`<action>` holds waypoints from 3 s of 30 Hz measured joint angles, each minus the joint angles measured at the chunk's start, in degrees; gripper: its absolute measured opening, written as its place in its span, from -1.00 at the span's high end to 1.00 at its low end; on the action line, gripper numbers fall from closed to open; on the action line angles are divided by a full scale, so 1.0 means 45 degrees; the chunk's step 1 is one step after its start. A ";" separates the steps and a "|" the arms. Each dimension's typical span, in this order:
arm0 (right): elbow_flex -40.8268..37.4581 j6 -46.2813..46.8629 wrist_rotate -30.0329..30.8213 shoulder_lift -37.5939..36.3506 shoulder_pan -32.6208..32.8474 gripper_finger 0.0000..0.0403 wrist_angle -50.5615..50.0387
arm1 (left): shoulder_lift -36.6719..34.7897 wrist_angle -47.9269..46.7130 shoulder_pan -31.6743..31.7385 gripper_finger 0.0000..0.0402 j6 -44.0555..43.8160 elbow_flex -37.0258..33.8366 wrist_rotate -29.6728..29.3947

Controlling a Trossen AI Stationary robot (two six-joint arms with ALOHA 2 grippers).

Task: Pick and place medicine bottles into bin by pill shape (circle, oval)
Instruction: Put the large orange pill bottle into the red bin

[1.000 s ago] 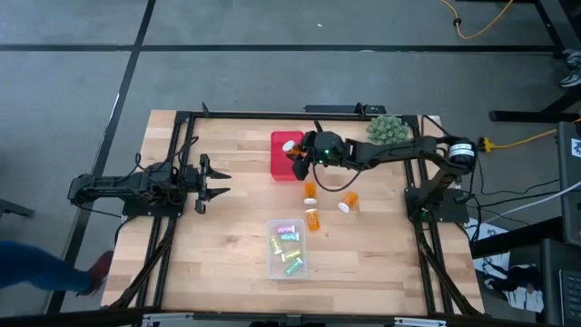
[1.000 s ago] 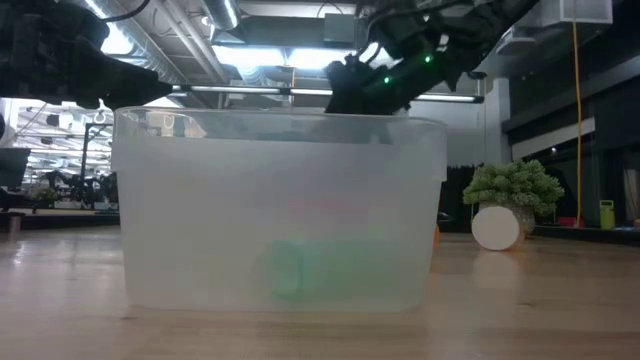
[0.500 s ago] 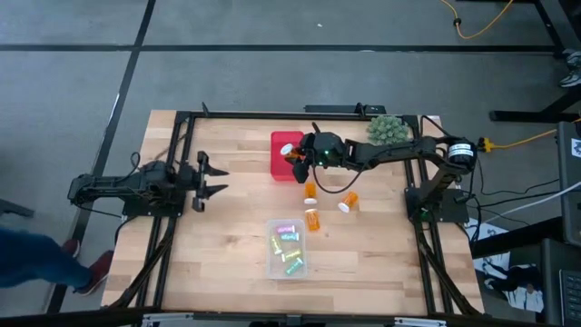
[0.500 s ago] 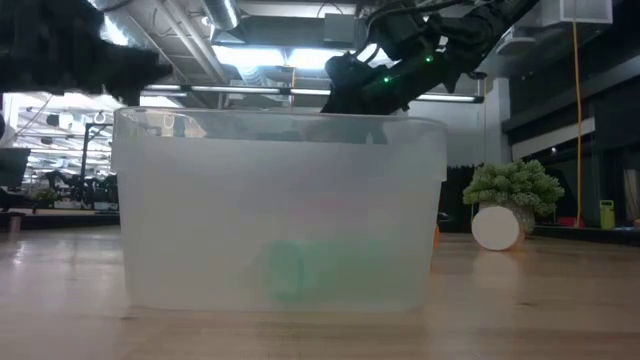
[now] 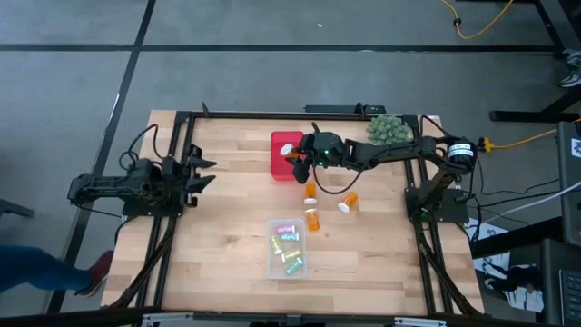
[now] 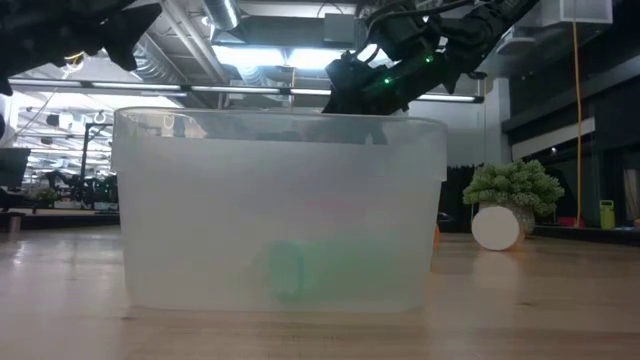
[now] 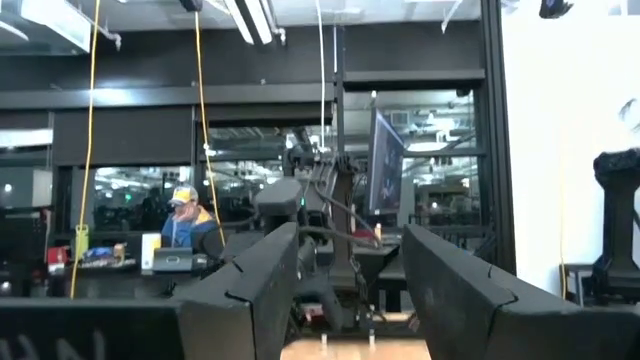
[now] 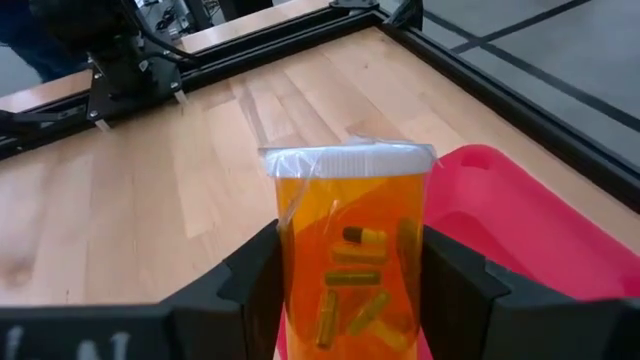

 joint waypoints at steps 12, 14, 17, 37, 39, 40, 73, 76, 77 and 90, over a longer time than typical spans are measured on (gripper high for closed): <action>0.0000 -0.0023 0.0004 0.0000 -0.0010 0.09 0.0001 | 0.0569 0.0253 0.0005 0.14 -0.0932 0.0126 -0.2976; 0.0000 -0.0023 0.0004 0.0000 -0.0014 0.09 0.0029 | 0.1278 -0.0060 0.0005 0.14 -0.1651 0.0163 -0.3278; 0.0000 0.0017 0.0004 -0.0004 -0.0015 0.09 0.0186 | 0.2681 0.0046 0.0005 0.14 -0.2540 0.0597 -0.3298; -0.0005 0.0339 0.0216 -0.0010 -0.0010 0.09 0.1541 | 1.3194 0.0026 0.1514 0.14 -0.2325 0.5974 -0.3192; -0.0005 0.0250 0.0224 -0.0013 -0.0010 0.09 0.1964 | 1.3914 0.0009 0.1724 0.14 -0.2705 0.6090 -0.3089; -0.0003 0.0140 0.0227 -0.0019 -0.0010 0.09 0.2030 | 1.4236 0.0040 0.1812 0.14 -0.2837 0.6126 -0.3042; 0.0000 -0.0694 -0.0751 -0.0019 -0.0024 0.09 0.1639 | 1.5931 0.1955 0.2136 -0.32 -0.1651 0.6173 -0.1194; -0.0005 -0.0699 -0.1322 -0.0019 -0.0003 0.09 0.2061 | 1.5931 0.2105 0.2137 -0.37 -0.1681 0.6173 -0.1338; -0.0005 -0.0718 -0.1597 -0.0019 0.0000 0.09 0.2188 | 1.5931 0.2144 0.2137 -0.38 -0.1677 0.6169 -0.1421; -0.0005 -0.1087 -0.3847 -0.0015 -0.0005 0.09 0.2887 | 1.5931 0.3319 0.2132 -0.38 -0.1733 0.6159 -0.0927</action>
